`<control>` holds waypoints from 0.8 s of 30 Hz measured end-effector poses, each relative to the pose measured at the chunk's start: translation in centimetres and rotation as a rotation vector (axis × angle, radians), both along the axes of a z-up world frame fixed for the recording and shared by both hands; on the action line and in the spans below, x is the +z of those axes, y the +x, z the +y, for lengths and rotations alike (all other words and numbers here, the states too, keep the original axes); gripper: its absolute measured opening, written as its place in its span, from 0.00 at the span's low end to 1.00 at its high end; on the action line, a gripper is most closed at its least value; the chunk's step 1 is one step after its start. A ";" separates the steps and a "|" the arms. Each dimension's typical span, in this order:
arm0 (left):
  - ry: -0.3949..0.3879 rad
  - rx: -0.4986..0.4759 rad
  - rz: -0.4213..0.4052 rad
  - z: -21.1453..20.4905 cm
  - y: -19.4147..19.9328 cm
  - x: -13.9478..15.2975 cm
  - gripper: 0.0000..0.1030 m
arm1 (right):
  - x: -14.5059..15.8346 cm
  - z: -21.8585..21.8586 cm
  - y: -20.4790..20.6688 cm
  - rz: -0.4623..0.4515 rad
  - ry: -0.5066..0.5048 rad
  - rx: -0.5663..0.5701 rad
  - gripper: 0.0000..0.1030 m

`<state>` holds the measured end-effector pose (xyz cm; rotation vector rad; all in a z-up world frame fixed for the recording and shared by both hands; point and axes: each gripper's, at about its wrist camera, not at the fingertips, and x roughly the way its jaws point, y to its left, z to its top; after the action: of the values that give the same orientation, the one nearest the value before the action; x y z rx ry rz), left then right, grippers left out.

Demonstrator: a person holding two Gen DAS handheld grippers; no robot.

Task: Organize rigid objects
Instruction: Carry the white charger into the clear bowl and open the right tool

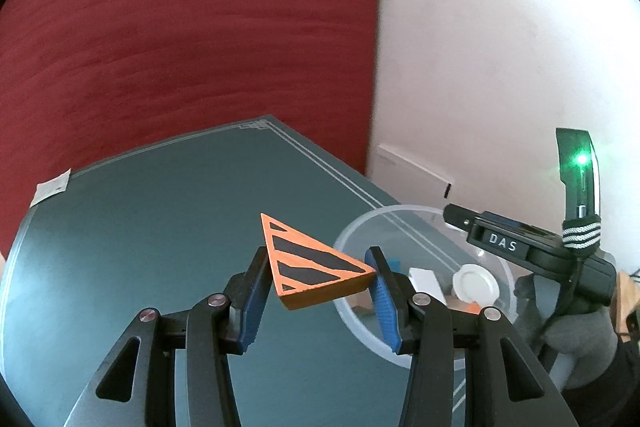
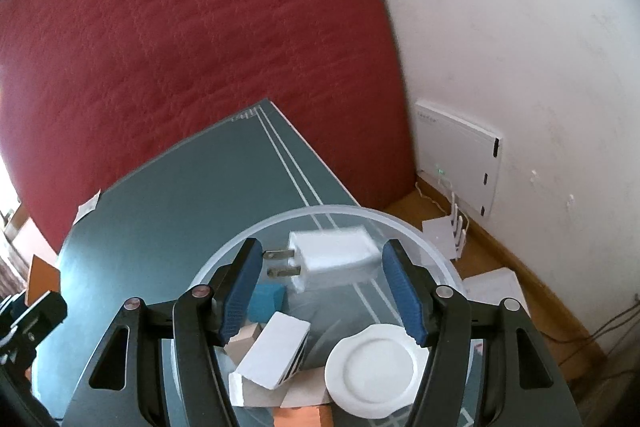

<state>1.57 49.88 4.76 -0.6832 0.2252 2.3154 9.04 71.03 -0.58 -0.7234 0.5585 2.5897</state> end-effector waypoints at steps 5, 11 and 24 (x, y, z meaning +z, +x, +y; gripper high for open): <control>-0.011 -0.028 -0.001 0.7 0.0 -0.2 0.48 | 0.3 -0.2 0.2 0.018 0.004 -0.004 0.62; -0.025 -0.055 -0.005 1.4 -0.8 -0.5 0.48 | 0.4 0.0 0.7 0.031 0.006 -0.021 0.62; -0.068 -0.115 -0.043 5.2 -2.6 -1.7 0.49 | 1.0 0.7 1.5 0.049 0.017 -0.079 0.62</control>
<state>-1.02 55.07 3.10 -0.7338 0.3166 2.1892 10.55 71.72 0.40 -0.6216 0.5678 2.5420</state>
